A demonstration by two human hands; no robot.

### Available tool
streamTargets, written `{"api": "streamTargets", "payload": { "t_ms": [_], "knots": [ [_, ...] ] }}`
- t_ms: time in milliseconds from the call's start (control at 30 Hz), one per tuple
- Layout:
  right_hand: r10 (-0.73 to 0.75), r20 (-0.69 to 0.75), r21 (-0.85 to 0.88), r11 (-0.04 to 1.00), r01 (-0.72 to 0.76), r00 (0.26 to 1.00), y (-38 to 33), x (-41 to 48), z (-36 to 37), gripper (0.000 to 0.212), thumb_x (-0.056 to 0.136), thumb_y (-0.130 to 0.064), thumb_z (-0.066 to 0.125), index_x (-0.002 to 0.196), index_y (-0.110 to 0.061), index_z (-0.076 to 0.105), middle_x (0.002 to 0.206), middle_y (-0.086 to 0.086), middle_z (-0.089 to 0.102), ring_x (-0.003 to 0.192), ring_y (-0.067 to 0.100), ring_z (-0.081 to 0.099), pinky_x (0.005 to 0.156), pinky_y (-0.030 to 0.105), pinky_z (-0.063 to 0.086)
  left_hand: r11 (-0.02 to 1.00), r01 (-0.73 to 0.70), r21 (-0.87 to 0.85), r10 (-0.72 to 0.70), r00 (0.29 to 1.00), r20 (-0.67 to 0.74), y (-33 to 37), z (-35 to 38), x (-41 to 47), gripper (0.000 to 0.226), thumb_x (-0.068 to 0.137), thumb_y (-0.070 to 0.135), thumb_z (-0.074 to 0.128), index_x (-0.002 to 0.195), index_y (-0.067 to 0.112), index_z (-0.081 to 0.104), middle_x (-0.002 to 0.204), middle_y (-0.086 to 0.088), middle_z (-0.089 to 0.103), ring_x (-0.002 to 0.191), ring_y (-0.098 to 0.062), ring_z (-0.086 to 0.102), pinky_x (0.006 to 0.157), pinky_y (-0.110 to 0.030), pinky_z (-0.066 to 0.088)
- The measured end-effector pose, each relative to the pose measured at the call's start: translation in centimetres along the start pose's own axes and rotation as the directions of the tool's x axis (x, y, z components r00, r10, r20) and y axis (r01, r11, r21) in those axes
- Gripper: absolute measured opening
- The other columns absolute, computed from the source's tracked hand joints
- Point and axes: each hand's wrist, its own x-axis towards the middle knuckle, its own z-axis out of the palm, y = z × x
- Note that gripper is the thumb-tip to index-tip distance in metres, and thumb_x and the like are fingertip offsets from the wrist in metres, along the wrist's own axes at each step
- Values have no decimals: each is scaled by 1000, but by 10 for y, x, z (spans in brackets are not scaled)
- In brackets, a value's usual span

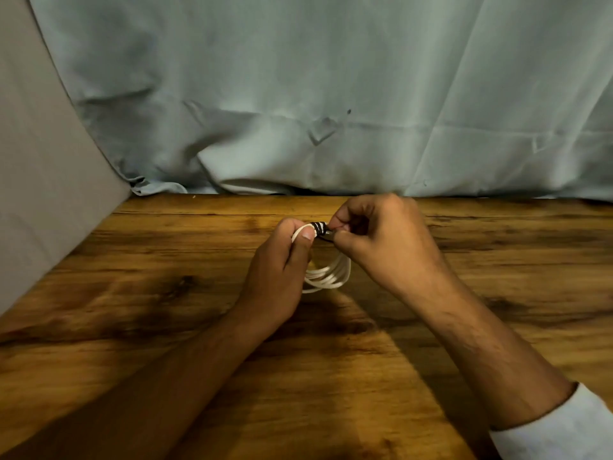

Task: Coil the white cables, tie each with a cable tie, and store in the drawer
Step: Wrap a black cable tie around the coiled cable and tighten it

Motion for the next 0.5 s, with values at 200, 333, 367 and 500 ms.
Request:
{"api": "streamTargets", "payload": {
  "t_ms": [200,333,367,500],
  "knots": [
    [-33,3,-46,998,33,999,1,0,1,6,80,-17,75,79,-23,75,66,-8,69,64,7,65,62,34,55,999,-31,34,30,999,22,2,0,-1,20,109,30,44,93,23,54,71,9,53,65,-5,50,62,-31,41],
    [-43,17,-62,997,44,999,1,0,0,4,82,-18,75,81,-22,76,69,-6,71,66,10,67,64,37,57,993,-64,100,62,998,23,1,-1,-1,16,109,28,45,97,22,54,72,6,56,65,-9,54,62,-39,44],
    [-36,17,-53,998,37,999,2,0,0,5,82,-19,75,81,-23,76,69,-7,71,66,9,67,64,37,57,991,-75,113,72,997,25,2,-1,-2,16,109,28,45,97,23,54,72,6,57,65,-10,55,61,-39,44],
    [-6,32,-1,1000,6,999,1,0,1,9,84,-16,75,81,-24,77,68,-8,71,64,6,66,63,33,56,985,-100,139,94,994,49,4,-2,-2,16,108,29,45,97,23,55,71,7,57,64,-11,56,58,-37,43]
  ]
}}
